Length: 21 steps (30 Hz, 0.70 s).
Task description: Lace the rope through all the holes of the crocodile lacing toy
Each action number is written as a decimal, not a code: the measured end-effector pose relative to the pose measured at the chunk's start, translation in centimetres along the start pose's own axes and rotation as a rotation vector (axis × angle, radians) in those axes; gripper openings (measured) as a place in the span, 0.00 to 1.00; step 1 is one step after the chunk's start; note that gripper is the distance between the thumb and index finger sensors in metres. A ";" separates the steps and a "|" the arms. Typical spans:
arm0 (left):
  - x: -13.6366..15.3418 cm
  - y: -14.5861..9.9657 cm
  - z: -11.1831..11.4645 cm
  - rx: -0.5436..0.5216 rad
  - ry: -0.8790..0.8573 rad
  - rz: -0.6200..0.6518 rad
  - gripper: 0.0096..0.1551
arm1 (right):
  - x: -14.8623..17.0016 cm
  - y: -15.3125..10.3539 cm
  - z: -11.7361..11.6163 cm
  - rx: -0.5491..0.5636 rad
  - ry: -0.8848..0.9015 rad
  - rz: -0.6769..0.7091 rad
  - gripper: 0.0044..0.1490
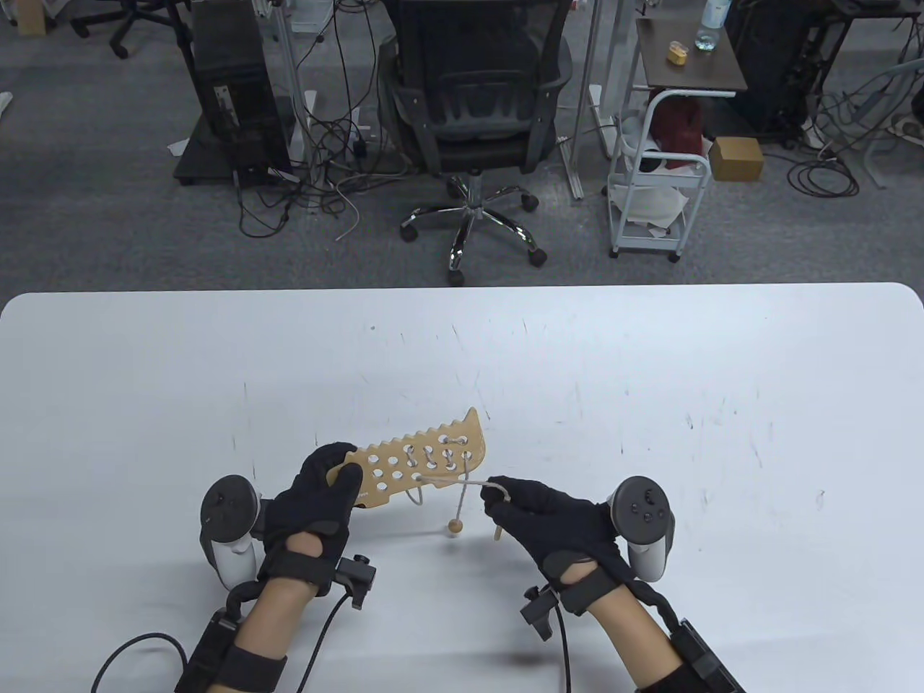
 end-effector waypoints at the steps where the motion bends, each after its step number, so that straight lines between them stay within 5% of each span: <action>1: 0.1 0.1 -0.1 -0.003 0.002 -0.005 0.30 | 0.0 0.1 0.2 0.008 0.002 -0.001 0.26; 21: 2.3 0.6 -3.0 -0.110 -0.006 -0.080 0.30 | -0.2 1.0 3.5 0.131 0.030 0.000 0.25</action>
Point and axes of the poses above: the tracker on the back of each hand, its own x axis roughly to the little-finger side, its own y axis roughly from the wrist to the fingertips, z = x × y, the point moved 1 cm from there along y, roughly from the wrist to the fingertips, and after that the axes turned 9 degrees about x, right-handed, at the moved point
